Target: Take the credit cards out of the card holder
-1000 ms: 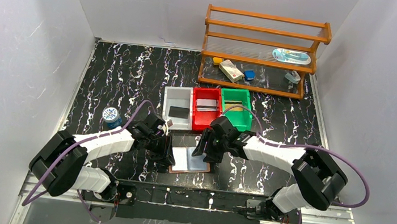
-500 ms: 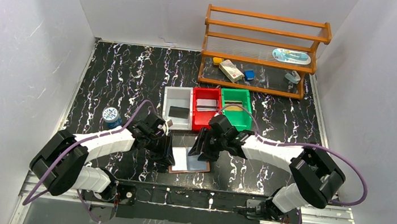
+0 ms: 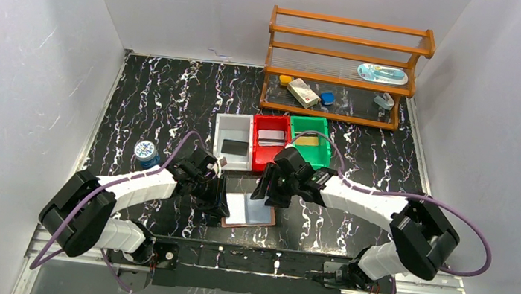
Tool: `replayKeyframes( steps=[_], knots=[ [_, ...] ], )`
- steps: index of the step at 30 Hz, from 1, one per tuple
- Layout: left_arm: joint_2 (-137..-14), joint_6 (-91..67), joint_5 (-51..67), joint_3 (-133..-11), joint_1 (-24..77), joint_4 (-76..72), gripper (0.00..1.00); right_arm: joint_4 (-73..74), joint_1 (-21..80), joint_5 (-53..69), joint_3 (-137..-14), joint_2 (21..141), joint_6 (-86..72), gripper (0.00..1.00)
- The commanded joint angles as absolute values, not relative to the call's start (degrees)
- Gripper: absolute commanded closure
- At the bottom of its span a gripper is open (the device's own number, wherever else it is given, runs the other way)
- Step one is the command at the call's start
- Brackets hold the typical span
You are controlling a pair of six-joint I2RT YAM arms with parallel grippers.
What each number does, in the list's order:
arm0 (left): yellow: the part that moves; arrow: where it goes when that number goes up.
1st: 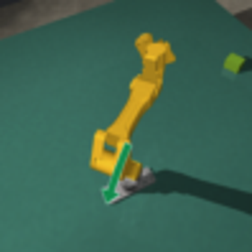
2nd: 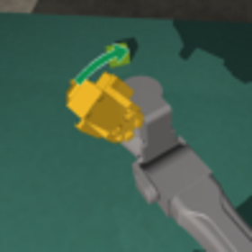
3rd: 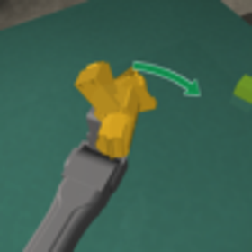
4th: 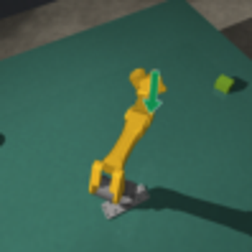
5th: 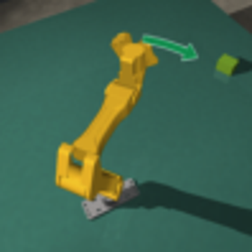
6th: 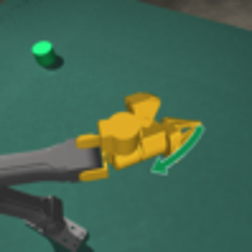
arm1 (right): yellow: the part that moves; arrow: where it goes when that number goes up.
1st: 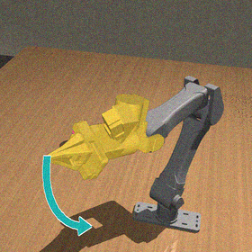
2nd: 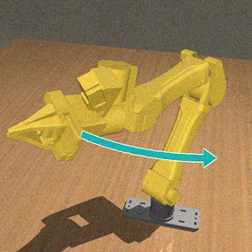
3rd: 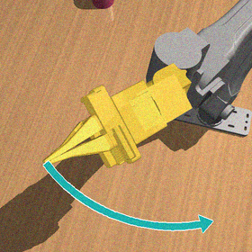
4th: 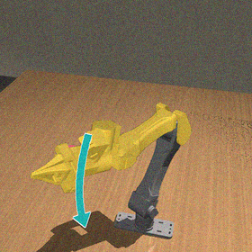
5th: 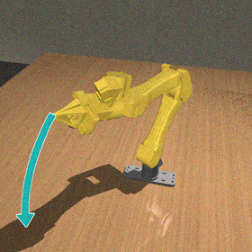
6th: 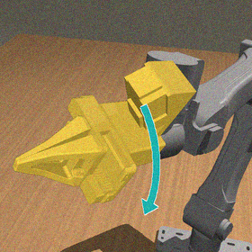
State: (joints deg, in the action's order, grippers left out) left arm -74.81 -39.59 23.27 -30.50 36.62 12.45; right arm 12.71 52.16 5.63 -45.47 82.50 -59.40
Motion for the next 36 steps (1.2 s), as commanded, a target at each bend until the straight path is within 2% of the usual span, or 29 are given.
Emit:
replayKeyframes(
  steps=[1,23,36],
  knots=[
    [-75.1,-38.81,23.39,-31.49,36.84,14.57,0.75,16.64,52.29,2.81,-48.2,81.75,-57.92,0.38],
    [-75.23,-38.79,23.51,-31.67,36.83,14.68,0.75,13.91,53.31,7.02,-49.54,88.58,-57.16,0.4],
    [-75.41,-38.86,23.55,-31.53,36.85,14.52,0.75,10.83,53.95,10.22,-50.54,88.27,-56.67,0.4]
  ],
)
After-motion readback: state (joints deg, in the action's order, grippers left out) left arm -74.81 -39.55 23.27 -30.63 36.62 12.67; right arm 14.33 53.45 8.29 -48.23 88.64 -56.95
